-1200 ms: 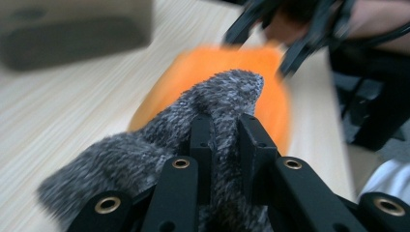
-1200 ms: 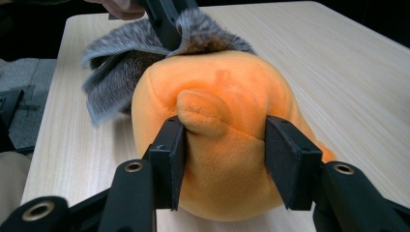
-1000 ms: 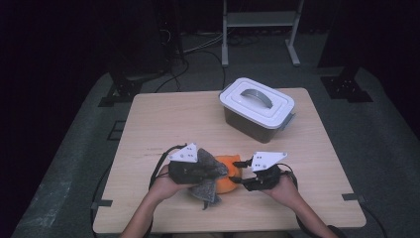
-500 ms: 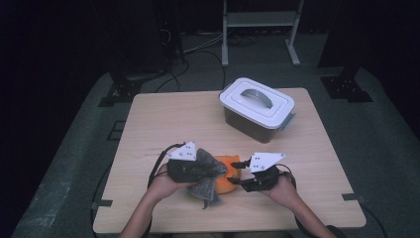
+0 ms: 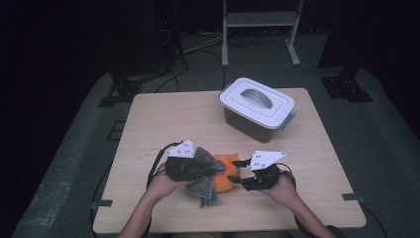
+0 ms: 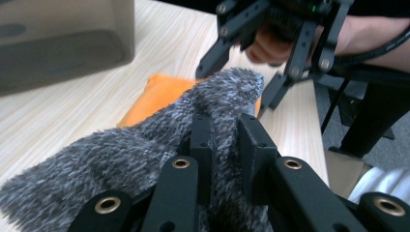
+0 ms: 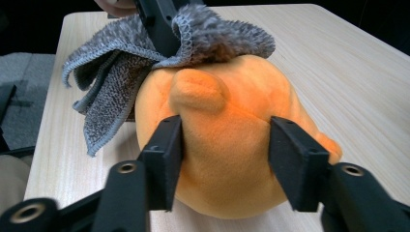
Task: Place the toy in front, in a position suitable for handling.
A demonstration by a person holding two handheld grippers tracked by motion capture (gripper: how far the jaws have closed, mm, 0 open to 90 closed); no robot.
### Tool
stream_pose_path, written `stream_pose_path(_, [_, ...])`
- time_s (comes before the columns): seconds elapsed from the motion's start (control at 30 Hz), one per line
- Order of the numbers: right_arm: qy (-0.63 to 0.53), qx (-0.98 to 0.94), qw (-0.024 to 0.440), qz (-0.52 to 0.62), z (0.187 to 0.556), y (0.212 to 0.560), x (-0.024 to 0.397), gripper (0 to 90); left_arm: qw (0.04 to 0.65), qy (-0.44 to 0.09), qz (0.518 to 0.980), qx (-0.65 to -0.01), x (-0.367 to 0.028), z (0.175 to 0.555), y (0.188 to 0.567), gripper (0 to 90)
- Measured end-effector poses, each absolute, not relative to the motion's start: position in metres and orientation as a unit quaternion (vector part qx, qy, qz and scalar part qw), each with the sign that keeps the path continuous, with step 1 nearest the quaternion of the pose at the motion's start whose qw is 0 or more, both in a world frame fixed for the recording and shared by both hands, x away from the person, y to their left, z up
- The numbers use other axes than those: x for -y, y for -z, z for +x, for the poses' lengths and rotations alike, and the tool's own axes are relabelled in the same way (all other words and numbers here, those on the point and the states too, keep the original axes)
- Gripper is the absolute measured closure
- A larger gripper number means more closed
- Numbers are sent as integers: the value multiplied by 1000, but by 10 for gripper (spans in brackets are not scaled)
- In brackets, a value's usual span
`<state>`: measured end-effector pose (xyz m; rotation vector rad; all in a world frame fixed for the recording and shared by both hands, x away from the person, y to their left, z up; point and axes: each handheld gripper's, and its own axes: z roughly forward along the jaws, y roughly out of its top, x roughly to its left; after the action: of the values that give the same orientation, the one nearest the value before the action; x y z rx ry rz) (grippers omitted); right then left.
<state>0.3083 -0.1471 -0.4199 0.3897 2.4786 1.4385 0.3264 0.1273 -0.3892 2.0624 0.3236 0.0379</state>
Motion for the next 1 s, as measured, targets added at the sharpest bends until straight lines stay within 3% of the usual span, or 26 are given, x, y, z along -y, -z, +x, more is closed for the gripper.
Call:
stream_pose_path(0.27, [-489,-856,126,108,303,422,139,495,498,-18,860,-110,-113,316,382,783])
stream_pose_path(0.6, [-489,-858,110,113,308,423,147,503,482,-37,862,-155,-137,330,390,784])
stream_pose_path(0.73, [-495,-854,101,123,311,424,148,498,494,-19,852,-171,-144,335,397,784])
stream_pose_path(1.0, [-484,-863,104,103,308,423,147,509,502,-8,853,-142,-131,328,391,781])
